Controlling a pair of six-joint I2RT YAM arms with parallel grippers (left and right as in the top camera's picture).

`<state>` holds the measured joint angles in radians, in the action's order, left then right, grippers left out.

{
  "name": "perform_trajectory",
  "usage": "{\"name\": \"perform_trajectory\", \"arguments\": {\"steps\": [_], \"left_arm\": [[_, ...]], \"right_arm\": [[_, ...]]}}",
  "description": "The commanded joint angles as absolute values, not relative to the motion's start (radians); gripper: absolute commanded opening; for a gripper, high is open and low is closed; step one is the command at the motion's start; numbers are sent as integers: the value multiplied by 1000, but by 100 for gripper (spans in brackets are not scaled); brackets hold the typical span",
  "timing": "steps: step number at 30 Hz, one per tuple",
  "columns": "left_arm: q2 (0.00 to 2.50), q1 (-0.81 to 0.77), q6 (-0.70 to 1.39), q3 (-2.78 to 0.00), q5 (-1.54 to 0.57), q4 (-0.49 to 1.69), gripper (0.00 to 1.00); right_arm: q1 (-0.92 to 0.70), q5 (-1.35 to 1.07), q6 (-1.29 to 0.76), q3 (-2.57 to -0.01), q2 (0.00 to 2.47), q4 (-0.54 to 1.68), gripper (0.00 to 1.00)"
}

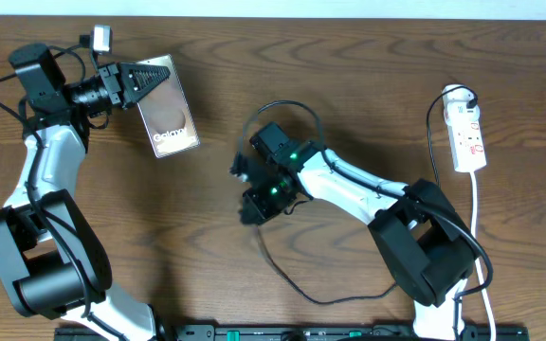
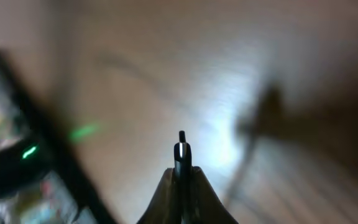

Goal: Plug charger to phone and switch on socket
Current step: 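Close the right gripper on the USB-C plug, then lift the plug with the right gripper and point it upward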

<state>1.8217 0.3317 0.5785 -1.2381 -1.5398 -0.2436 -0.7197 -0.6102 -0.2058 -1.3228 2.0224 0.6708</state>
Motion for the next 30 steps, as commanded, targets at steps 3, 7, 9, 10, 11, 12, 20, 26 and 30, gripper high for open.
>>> {"name": "perform_trajectory", "arguments": {"steps": [3, 7, 9, 10, 11, 12, 20, 26, 30], "left_arm": [[1810, 335, 576, -1247, -1571, -249, 8], [1810, 335, 576, -1247, -1571, -249, 8], [1810, 335, 576, -1247, -1571, -249, 8], [1810, 335, 576, -1247, -1571, -249, 8], [1810, 335, 576, -1247, -1571, -249, 8], [1810, 335, 576, -1247, -1571, -249, 8], [1810, 335, 576, -1247, -1571, -249, 8], [1810, 335, 576, -1247, -1571, -249, 8], [1810, 335, 576, -1247, -1571, -249, 8]], "right_arm": [[-643, -234, -554, -1322, 2031, 783, 1], [-557, -185, -591, -1322, 2031, 804, 1], [-527, -153, -591, -1322, 2031, 804, 1], [-514, -138, -591, -1322, 2031, 805, 1], [-500, -131, -591, -1322, 2031, 808, 1], [-488, -130, -591, -1322, 2031, 811, 1], [-481, -130, -611, -1322, 2031, 844, 65], [-495, -130, -683, -1322, 2031, 884, 65], [-517, -131, -741, -1322, 2031, 882, 48]]}}
